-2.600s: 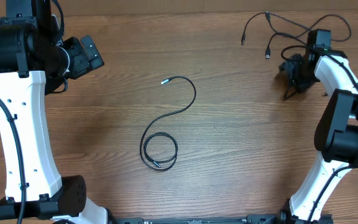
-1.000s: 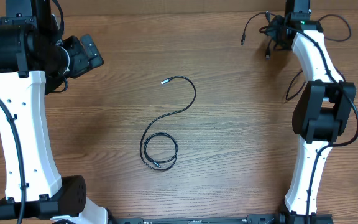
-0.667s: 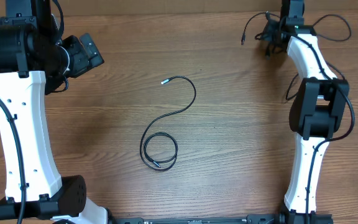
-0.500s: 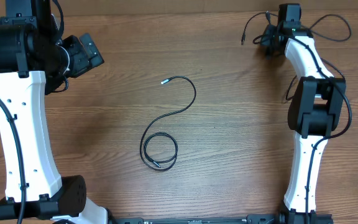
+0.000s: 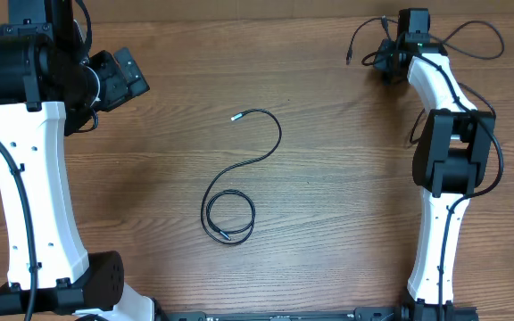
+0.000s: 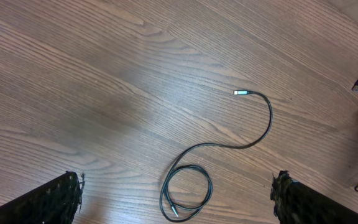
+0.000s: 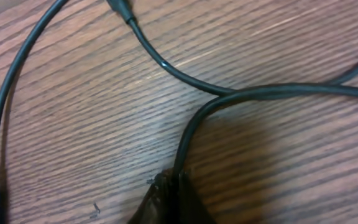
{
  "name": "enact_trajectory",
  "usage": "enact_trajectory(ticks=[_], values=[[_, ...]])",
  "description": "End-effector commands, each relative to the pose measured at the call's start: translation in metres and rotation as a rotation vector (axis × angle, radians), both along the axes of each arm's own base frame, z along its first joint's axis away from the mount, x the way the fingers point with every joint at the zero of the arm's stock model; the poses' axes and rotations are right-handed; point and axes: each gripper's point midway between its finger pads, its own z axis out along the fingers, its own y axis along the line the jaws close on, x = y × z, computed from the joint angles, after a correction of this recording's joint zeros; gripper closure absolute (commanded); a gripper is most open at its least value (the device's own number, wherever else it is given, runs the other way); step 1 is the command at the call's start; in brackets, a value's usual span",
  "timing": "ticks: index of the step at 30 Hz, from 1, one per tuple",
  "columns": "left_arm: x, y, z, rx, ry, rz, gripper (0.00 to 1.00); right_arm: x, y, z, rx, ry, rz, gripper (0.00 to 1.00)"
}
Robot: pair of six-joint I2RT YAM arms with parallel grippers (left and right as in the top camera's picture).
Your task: Untangle cables
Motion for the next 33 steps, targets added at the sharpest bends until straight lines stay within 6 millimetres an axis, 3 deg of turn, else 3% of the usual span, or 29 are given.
enact_trajectory(ticks=[1, 6, 12, 17, 22, 28, 30, 31, 33], values=[[0.001, -0.004, 0.002, -0.01, -0.008, 0.0, 0.0, 0.003, 0.0, 0.009, -0.006, -0.012, -0.002, 0.96], [0.001, -0.004, 0.002, -0.009, -0.008, -0.001, 0.0, 0.002, 0.004, 0.051, 0.012, -0.055, 0.01, 0.96], [0.001, -0.002, 0.002, 0.0, -0.008, -0.005, 0.0, -0.02, 0.017, 0.089, 0.068, -0.025, 0.048, 0.96], [0.001, -0.002, 0.002, 0.003, -0.008, -0.007, 0.01, -0.041, 0.02, 0.087, 0.083, 0.061, 0.053, 0.96], [0.001, -0.002, 0.002, 0.003, -0.008, -0.008, 0.0, -0.067, 0.039, 0.074, 0.155, 0.175, 0.147, 0.96], [0.002, -0.002, 0.002, 0.015, -0.011, -0.033, 0.0, -0.075, 0.039, 0.071, 0.155, 0.209, 0.144, 0.96], [0.002, -0.002, 0.002, 0.022, -0.011, -0.048, 0.0, -0.076, 0.039, 0.07, 0.156, 0.216, 0.144, 0.85], [0.001, -0.002, 0.002, 0.025, -0.011, -0.053, 0.0, -0.077, 0.039, 0.07, 0.157, 0.219, 0.143, 0.72], [0.001, -0.002, 0.002, 0.027, -0.011, -0.056, 0.0, -0.077, 0.039, 0.07, 0.16, 0.219, 0.139, 0.34]])
